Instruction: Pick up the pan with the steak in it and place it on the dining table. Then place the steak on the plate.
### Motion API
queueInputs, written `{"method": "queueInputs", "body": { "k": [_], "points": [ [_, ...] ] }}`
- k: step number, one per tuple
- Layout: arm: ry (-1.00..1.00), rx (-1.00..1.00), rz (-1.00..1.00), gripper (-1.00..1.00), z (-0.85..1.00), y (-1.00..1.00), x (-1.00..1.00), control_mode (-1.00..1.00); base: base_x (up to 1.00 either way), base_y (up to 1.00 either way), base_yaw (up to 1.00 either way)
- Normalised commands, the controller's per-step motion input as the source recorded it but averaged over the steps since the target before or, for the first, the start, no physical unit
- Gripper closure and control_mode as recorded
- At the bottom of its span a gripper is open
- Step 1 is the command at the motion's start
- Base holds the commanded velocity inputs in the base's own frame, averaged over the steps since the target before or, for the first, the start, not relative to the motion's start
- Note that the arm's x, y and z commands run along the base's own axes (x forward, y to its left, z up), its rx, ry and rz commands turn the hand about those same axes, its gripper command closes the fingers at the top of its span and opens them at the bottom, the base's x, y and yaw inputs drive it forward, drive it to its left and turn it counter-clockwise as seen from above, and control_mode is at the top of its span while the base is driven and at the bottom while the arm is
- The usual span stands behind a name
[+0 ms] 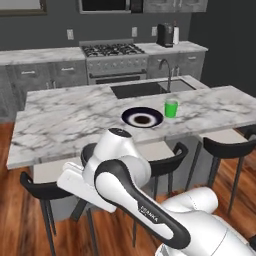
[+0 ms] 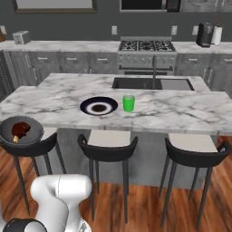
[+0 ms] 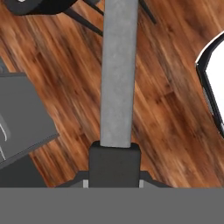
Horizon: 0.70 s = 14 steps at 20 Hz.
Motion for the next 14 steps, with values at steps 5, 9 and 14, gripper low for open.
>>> {"method": "queueInputs", "body": {
  "k": [5, 9, 14],
  "points": [
    [0.00, 0.00, 0.00, 1.00, 0.00, 0.00, 0.00, 1.00, 0.29, -0.32, 0.07],
    [0.00, 0.00, 0.00, 1.00, 0.00, 0.00, 0.00, 1.00, 0.15, -0.47, 0.08],
    [0.00, 0.00, 0.00, 1.00, 0.00, 0.00, 0.00, 1.00, 0.58, -0.21, 0.07]
  ]
}}
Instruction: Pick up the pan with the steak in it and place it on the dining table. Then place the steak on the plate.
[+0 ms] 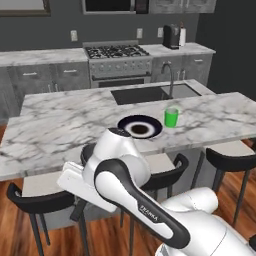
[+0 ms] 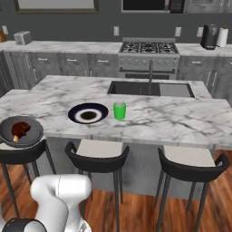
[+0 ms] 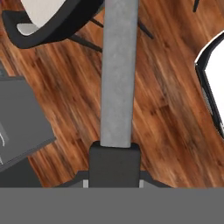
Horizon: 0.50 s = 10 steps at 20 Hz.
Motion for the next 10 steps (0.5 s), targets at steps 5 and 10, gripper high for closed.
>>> {"method": "queueInputs", "body": {
  "k": [5, 10],
  "points": [
    [-0.01, 0.03, 0.04, 1.00, 0.00, -0.06, 0.47, -1.00, 0.29, -0.04, 0.02],
    [0.00, 0.02, 0.07, 1.00, 0.00, -0.13, 0.82, -1.00, 0.00, 0.00, 0.00]
  ]
}}
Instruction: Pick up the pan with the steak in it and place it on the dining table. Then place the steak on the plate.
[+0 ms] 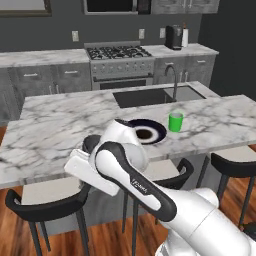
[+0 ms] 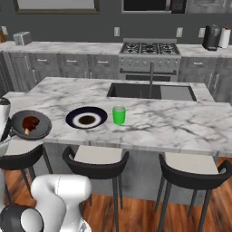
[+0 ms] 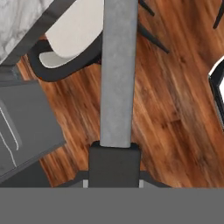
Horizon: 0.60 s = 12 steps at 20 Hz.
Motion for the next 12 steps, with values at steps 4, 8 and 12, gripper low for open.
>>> {"method": "queueInputs", "body": {
  "k": [4, 8, 12],
  "points": [
    [0.00, 0.00, 0.09, 1.00, 0.00, -0.13, 0.93, -1.00, 0.00, 0.00, 0.00],
    [0.01, 0.00, 0.10, 1.00, -0.01, -0.05, 0.99, -1.00, 0.00, 0.00, 0.00],
    [0.07, -0.01, 0.10, 1.00, -0.11, -0.01, 1.00, -1.00, 0.00, 0.00, 0.00]
  ]
}}
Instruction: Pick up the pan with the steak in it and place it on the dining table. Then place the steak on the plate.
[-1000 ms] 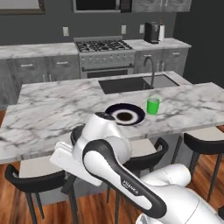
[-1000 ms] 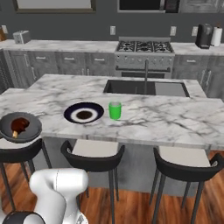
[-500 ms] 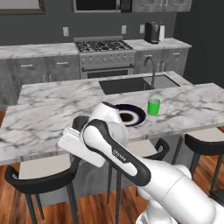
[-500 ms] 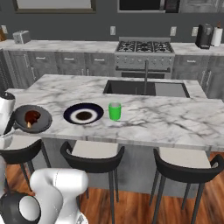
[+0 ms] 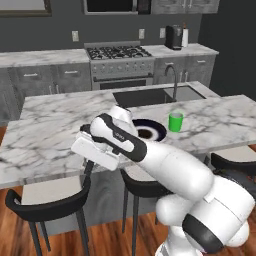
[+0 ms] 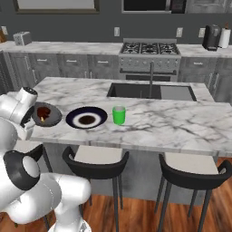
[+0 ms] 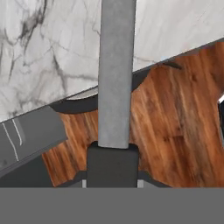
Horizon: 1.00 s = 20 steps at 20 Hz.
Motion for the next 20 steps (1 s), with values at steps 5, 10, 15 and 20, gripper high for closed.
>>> {"method": "queueInputs", "body": {
  "k": [5, 10, 15, 20],
  "points": [
    [0.11, -0.09, 0.04, 1.00, -0.22, 0.00, 0.79, -1.00, 0.00, 0.00, 0.00],
    [0.03, -0.06, 0.00, 1.00, -0.03, 0.00, 0.06, -1.00, 0.00, 0.00, 0.00],
    [0.00, -0.06, 0.01, 1.00, -0.23, -0.02, 0.05, -1.00, 0.00, 0.00, 0.00],
    [0.00, -0.07, 0.02, 1.00, -0.35, -0.14, 0.29, -1.00, 0.00, 0.00, 0.00]
  ]
}}
